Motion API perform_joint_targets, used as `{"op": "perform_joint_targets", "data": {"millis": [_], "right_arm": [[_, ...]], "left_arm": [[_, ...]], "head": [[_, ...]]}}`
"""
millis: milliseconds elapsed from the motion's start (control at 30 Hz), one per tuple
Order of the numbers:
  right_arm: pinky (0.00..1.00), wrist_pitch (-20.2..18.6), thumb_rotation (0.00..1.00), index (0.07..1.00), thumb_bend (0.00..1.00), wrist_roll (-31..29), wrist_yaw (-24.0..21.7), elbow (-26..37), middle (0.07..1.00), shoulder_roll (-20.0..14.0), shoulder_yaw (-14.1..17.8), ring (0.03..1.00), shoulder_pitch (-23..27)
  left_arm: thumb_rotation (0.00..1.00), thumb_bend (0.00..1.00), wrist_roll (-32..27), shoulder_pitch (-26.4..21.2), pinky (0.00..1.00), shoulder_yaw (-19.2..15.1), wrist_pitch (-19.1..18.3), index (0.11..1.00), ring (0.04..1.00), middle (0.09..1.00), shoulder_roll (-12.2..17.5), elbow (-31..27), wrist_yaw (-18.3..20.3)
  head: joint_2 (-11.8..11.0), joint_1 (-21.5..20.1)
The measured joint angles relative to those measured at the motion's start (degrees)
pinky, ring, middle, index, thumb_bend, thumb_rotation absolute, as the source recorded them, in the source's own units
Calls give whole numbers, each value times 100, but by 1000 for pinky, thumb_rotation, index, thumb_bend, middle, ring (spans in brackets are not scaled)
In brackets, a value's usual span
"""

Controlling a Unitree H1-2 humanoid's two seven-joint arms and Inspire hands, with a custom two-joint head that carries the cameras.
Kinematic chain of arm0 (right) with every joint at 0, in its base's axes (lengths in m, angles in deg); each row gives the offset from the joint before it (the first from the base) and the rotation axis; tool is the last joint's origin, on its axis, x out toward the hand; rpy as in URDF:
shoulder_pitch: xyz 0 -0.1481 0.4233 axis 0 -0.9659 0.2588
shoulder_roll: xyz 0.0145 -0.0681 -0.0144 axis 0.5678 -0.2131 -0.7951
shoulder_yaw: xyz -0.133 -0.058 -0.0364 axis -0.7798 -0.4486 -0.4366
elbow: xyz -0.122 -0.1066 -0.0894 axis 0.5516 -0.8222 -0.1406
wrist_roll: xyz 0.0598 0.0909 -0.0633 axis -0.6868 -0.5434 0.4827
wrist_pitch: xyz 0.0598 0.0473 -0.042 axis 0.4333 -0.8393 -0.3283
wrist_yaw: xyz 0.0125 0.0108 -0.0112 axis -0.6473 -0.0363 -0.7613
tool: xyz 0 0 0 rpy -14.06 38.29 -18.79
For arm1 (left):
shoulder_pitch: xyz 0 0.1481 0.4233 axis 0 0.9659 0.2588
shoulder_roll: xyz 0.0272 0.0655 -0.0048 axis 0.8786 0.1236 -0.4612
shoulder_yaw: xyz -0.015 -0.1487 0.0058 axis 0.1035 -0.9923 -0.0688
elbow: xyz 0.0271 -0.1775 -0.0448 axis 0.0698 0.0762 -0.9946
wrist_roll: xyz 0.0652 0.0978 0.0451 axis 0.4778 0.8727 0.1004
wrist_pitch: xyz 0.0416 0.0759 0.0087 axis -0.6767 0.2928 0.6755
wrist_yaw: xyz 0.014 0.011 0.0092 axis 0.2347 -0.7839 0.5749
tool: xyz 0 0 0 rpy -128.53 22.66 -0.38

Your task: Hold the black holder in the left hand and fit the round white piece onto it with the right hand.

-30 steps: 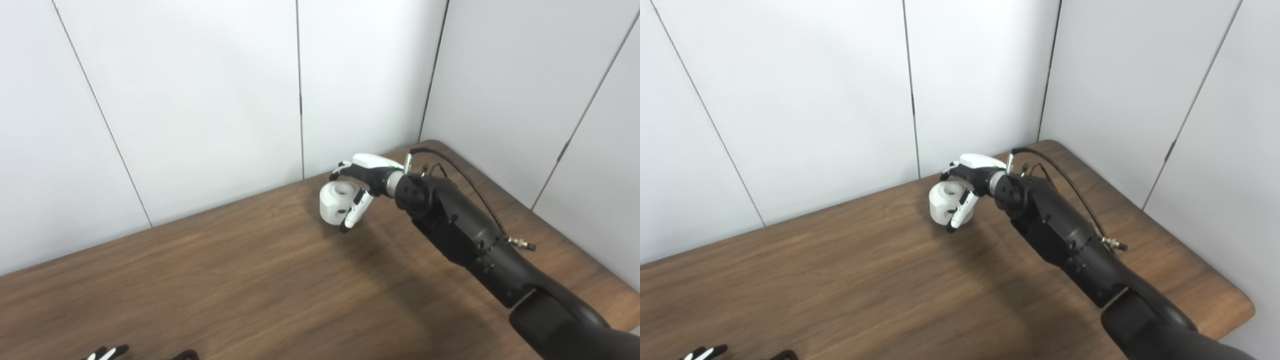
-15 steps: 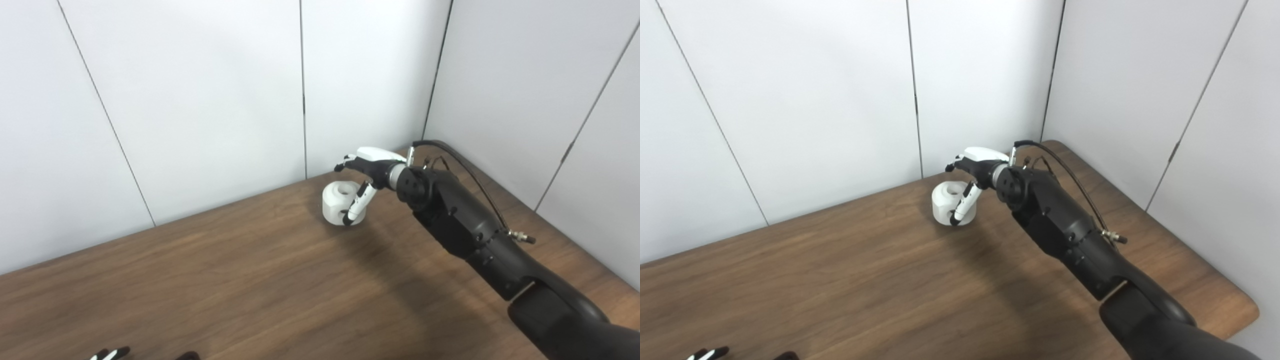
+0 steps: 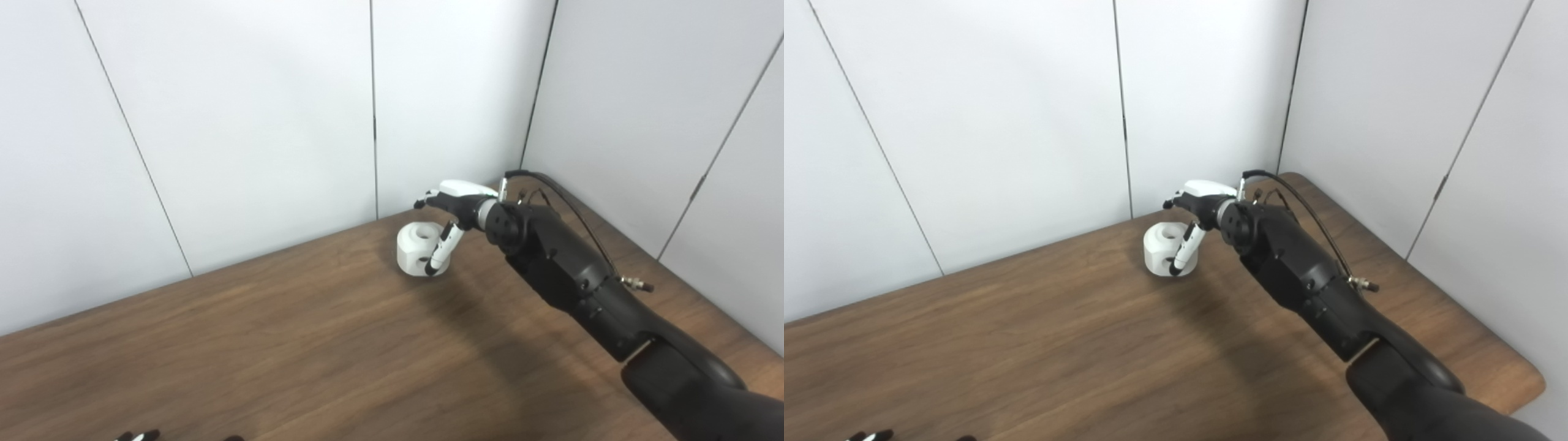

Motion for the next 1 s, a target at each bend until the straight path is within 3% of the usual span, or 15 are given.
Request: {"op": "perform_joint_targets", "data": {"millis": [533, 600, 667, 733, 767, 867, 933, 1000], "right_arm": [[995, -6, 243, 883, 1000, -3, 0, -215, 981, 1, -72, 1000, 64], [999, -4, 255, 832, 1000, -3, 2, -241, 953, 1, -78, 1000, 67], [944, -3, 274, 760, 999, 20, 5, -345, 900, 2, -135, 955, 96], [731, 31, 273, 715, 993, 63, 37, -399, 781, 1, -230, 838, 103], [672, 71, 277, 703, 988, 66, 67, -400, 754, 1, -266, 804, 103], [424, 245, 263, 680, 967, 62, 175, -399, 606, 1, -298, 555, 103], [325, 263, 244, 680, 941, 45, 224, -399, 507, 1, -289, 422, 103], [292, 292, 243, 679, 937, -17, 245, -396, 471, 2, -276, 383, 102]], "left_arm": [[38, 518, 1, 31, 1000, 1, -76, 481, 965, 870, -3, -100, 76], [38, 518, 3, 38, 1000, 1, -76, 481, 965, 869, -3, -113, 96], [38, 518, 3, 37, 1000, 0, -76, 481, 964, 869, -3, -120, 121], [38, 518, 3, 38, 1000, -1, -76, 481, 963, 867, -4, -125, 132], [38, 518, 3, 37, 1000, -2, -76, 481, 963, 867, -3, -125, 134], [38, 518, 6, 37, 1000, -2, -78, 481, 964, 868, -7, -127, 139], [38, 518, 18, 37, 1000, -1, -85, 481, 961, 866, -18, -131, 141], [38, 518, 27, 38, 1000, -2, -92, 481, 961, 865, -30, -139, 145]], "head": [[53, 18], [53, 18], [53, 18], [53, 18], [53, 26], [53, 26], [62, 26], [62, 26]]}}
